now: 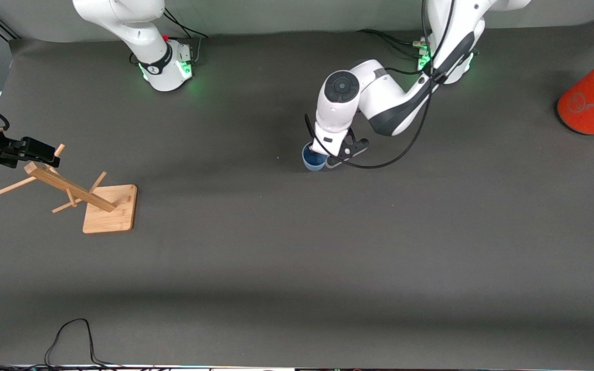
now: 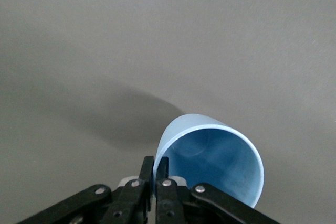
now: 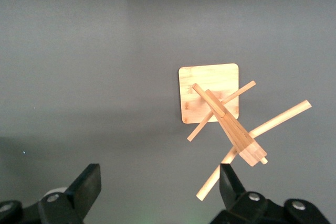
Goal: Rotate and upright cup with both arms
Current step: 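Rotate the cup upright with the left gripper holding the rim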
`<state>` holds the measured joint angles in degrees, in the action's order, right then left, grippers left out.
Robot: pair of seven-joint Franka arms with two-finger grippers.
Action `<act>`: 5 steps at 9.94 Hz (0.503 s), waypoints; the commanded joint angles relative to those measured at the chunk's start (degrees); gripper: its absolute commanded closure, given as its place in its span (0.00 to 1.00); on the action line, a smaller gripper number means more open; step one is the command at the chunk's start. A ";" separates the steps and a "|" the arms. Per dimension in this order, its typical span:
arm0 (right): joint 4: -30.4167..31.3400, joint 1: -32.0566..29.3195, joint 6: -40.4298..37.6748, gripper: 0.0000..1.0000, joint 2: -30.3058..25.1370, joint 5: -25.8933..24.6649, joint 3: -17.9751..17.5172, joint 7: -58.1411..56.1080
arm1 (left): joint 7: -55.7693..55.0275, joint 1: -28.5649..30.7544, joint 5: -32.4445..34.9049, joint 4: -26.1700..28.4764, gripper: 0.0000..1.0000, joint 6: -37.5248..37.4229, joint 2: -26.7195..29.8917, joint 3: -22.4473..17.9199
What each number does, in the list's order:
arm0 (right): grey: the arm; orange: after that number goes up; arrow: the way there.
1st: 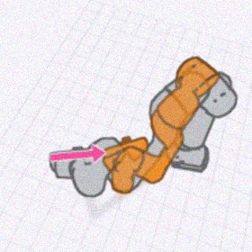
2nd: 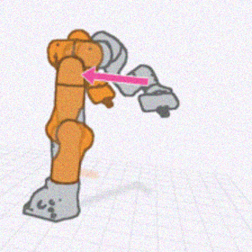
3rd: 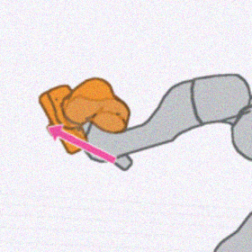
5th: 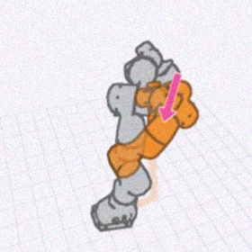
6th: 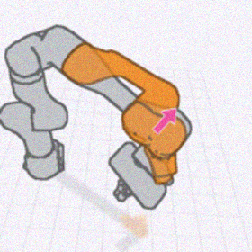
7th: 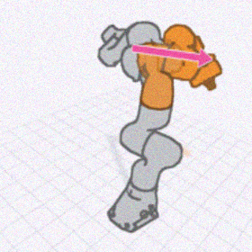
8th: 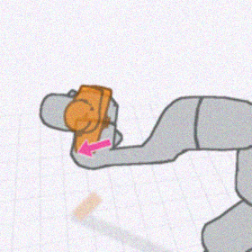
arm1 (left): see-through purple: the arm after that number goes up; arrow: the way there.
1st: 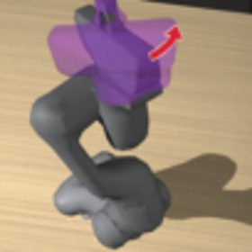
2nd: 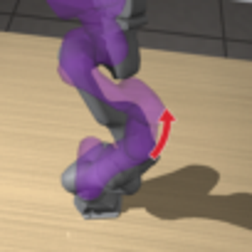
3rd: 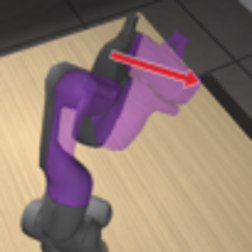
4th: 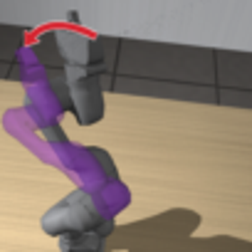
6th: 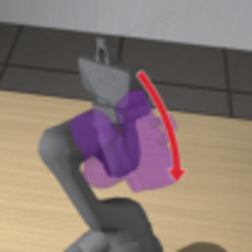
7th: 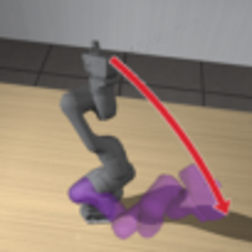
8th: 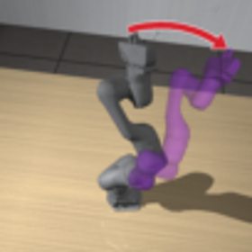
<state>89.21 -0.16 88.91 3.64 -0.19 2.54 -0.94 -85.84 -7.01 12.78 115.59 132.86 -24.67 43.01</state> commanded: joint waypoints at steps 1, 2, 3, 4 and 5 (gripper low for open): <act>0.08 -0.02 -0.05 0.00 -0.30 0.81 0.01 1.29 | 1.28 -0.99 -0.04 0.52 0.95 0.74 -0.28 -0.56; 0.17 -0.02 -0.05 0.00 -0.30 0.81 0.01 1.20 | 4.34 -0.82 -0.04 0.51 0.81 -0.13 -0.46 -0.56; 0.26 -0.02 0.12 0.00 -0.30 0.72 0.01 1.11 | 4.98 -0.73 -0.12 0.43 0.24 -1.10 -0.46 -0.64; 0.43 -0.02 0.30 0.00 -0.21 0.63 0.10 0.94 | 5.16 -0.99 -0.04 0.34 0.09 -2.24 -0.46 -0.64; 0.61 -0.02 0.39 0.00 -0.21 0.46 0.10 0.59 | 5.07 -0.99 -0.04 -0.18 0.00 -3.47 -0.29 -0.56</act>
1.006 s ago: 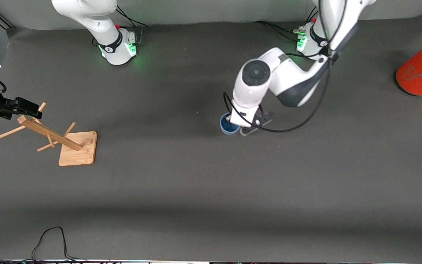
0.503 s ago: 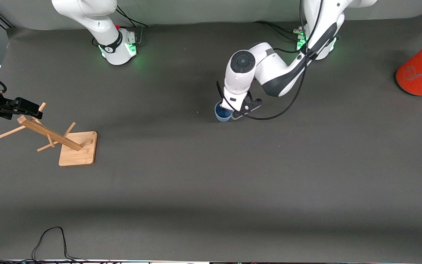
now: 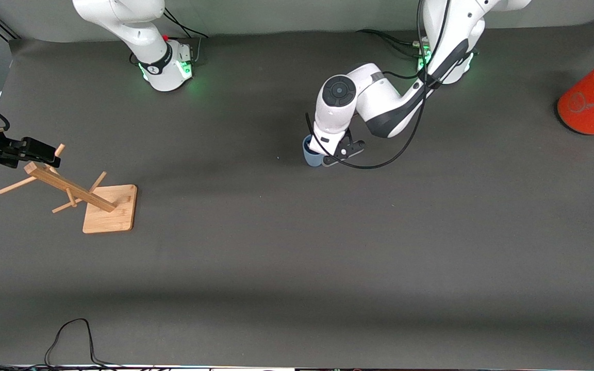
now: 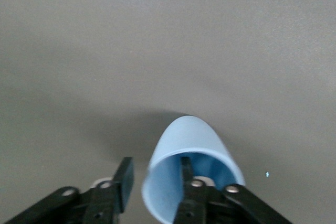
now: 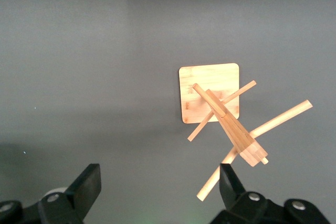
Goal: Rotate and upright cup with both arms
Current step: 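Rotate the cup upright with the left gripper holding the rim, then release the upright cup and lift the left gripper away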
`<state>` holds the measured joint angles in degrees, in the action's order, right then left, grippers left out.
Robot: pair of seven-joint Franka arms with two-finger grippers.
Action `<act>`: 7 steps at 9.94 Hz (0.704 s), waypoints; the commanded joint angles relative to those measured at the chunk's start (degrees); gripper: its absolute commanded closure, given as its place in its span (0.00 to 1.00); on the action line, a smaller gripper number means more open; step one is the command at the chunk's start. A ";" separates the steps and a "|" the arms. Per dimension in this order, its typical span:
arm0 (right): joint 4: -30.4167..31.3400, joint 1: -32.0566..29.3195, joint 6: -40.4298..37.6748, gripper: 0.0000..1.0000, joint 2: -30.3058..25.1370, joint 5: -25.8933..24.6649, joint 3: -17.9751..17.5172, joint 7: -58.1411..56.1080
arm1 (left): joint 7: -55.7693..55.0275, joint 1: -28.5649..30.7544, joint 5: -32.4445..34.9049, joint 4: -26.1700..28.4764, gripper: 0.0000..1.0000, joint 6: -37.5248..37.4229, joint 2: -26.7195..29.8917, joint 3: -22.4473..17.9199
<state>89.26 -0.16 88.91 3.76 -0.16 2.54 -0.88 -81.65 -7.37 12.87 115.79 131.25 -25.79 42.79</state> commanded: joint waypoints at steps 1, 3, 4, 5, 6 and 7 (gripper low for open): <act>0.48 -0.02 0.39 0.00 -0.42 0.34 0.10 0.27 | 0.88 -0.02 -0.21 -1.17 0.00 -3.10 1.44 -0.33; 0.47 -0.02 0.39 0.00 -0.50 -0.01 0.10 0.18 | 2.36 0.08 0.22 -5.81 0.00 -10.36 1.71 -0.51; 0.47 -0.02 0.48 0.00 -0.59 -0.01 0.10 0.18 | 6.11 0.60 2.49 -8.10 0.00 -15.71 1.89 -0.68; 0.47 0.07 0.48 0.00 -0.59 -0.10 0.10 0.09 | 8.85 2.34 3.12 -10.73 0.00 -20.64 2.50 -1.03; 0.47 0.07 0.48 0.00 -0.59 -0.10 0.10 0.09 | 12.18 6.01 3.13 -13.45 0.00 -25.21 3.20 -0.95; 0.56 0.07 0.48 0.00 -0.68 -0.10 0.10 0.09 | 17.70 9.88 3.13 -15.74 0.00 -28.65 4.34 -0.78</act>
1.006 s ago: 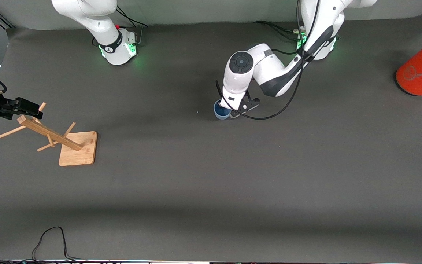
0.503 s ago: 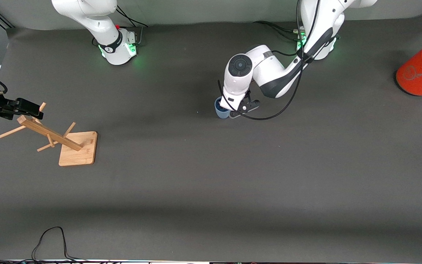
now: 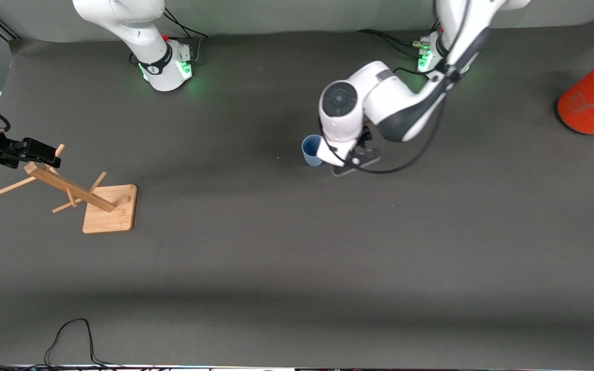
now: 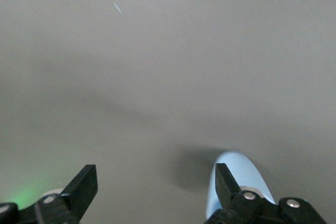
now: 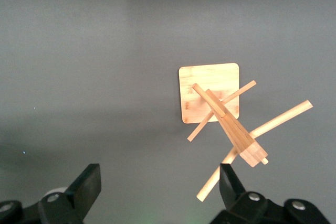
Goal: Rotate and upright cup with both arms
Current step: 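Release the upright cup and lift the left gripper away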
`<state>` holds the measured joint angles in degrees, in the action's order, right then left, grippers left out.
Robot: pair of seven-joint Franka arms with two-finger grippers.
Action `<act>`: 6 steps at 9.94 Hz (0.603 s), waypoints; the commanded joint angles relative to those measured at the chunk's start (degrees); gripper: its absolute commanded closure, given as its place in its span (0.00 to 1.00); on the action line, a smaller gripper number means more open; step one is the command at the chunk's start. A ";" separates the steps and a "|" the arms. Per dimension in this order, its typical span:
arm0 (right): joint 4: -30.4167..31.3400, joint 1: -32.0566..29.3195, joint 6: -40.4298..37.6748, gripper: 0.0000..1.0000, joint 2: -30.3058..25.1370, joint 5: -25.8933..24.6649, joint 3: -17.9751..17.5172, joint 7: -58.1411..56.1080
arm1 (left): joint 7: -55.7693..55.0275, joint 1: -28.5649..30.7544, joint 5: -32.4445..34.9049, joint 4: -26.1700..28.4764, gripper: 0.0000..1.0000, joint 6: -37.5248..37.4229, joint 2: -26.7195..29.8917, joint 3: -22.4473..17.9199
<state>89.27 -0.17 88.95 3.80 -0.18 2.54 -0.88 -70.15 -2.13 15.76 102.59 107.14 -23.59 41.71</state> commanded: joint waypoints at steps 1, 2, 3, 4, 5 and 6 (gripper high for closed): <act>0.55 0.08 0.43 0.00 -0.73 -0.08 0.10 -0.17 | 12.51 8.86 -0.37 -4.23 0.00 -8.23 3.45 0.65; 0.55 0.08 0.43 0.00 -0.81 -0.08 0.10 -0.17 | 19.45 12.73 -0.98 -4.77 0.00 -11.74 4.85 0.74; 0.64 0.08 0.43 0.00 -0.81 -0.08 0.10 -0.17 | 26.40 16.94 -2.90 -4.77 0.00 -13.96 7.13 0.65; 0.64 0.08 0.43 0.00 -0.90 -0.17 0.10 -0.26 | 35.25 21.77 -5.36 -4.69 0.00 -15.20 10.20 0.56; 0.55 0.08 0.43 0.00 -0.90 -0.17 0.01 -0.26 | 41.43 26.26 -8.34 -4.68 0.00 -15.99 13.45 0.39; 0.81 0.08 0.43 0.00 -0.99 -0.26 0.01 -0.35 | 46.19 29.70 -9.85 -4.51 0.00 -16.78 16.79 0.21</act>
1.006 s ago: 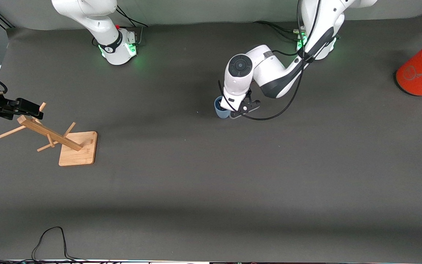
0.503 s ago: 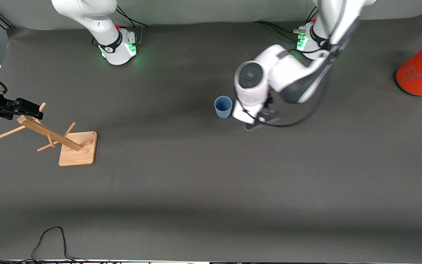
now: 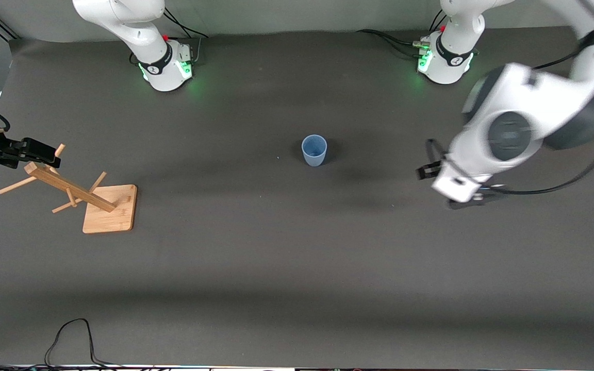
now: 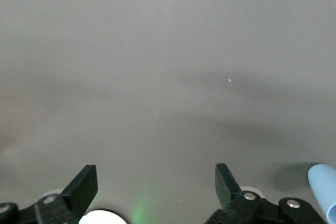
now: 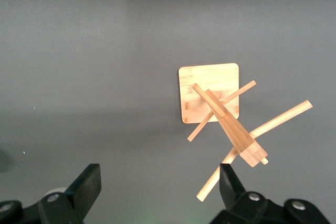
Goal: Rotate and upright cup with both arms
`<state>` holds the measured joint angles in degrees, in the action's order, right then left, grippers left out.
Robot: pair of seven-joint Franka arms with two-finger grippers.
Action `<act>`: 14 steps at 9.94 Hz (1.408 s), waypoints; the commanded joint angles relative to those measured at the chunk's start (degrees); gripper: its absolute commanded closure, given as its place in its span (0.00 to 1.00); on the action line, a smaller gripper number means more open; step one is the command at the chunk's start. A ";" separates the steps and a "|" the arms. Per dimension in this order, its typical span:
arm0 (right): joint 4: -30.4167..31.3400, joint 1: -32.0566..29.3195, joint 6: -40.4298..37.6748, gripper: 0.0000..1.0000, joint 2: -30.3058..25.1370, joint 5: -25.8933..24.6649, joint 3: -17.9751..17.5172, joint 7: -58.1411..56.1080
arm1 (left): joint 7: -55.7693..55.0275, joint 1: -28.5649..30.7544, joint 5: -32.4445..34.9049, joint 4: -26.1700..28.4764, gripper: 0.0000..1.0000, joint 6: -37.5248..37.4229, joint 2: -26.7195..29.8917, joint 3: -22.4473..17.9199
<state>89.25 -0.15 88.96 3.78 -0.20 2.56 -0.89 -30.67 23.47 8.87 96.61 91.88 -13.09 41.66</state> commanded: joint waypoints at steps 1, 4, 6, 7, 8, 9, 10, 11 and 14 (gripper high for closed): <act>0.66 0.06 0.42 0.00 -0.96 -0.33 -0.01 -1.29 | 10.42 6.39 -3.42 1.47 0.00 -1.88 8.85 0.01; 0.66 0.06 0.42 0.00 -0.87 -0.33 -0.01 -2.53 | 20.97 14.65 -8.68 -1.93 0.00 -7.12 13.09 0.00; 0.66 0.06 0.34 0.00 -0.87 -0.24 -0.01 -2.53 | 23.54 16.34 -9.05 -2.83 0.00 -8.65 13.88 -0.95; 0.66 0.06 0.33 0.00 -0.87 -0.24 -0.01 -2.53 | 24.68 16.35 -8.96 -2.75 0.00 -8.56 14.75 -2.44; 0.66 0.24 0.33 0.00 -0.87 -0.24 -0.01 -2.45 | 27.04 16.35 -9.92 -2.75 0.00 -8.47 15.63 -4.37; 0.66 0.06 0.33 0.00 -0.87 -0.24 -0.01 -2.45 | 30.72 16.17 -12.02 -2.83 0.00 -9.26 15.99 -7.00; 0.66 0.06 0.33 0.00 -0.87 -0.24 -0.01 -2.45 | 34.85 15.13 -13.25 -2.49 0.00 -10.48 18.60 -9.90; 0.66 0.06 0.33 0.00 -0.87 -0.24 -0.01 -2.45 | 35.32 11.90 -13.44 -2.05 0.00 -9.97 20.20 -12.45; 0.66 0.06 0.33 0.00 -0.87 -0.24 -0.10 -2.45 | 35.42 -2.36 -11.61 -1.26 0.00 -8.48 21.53 -25.91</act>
<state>89.26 -0.06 88.96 3.75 -0.23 2.53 -2.11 3.57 25.31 -3.44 93.87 82.79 7.08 19.49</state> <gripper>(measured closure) 0.000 0.000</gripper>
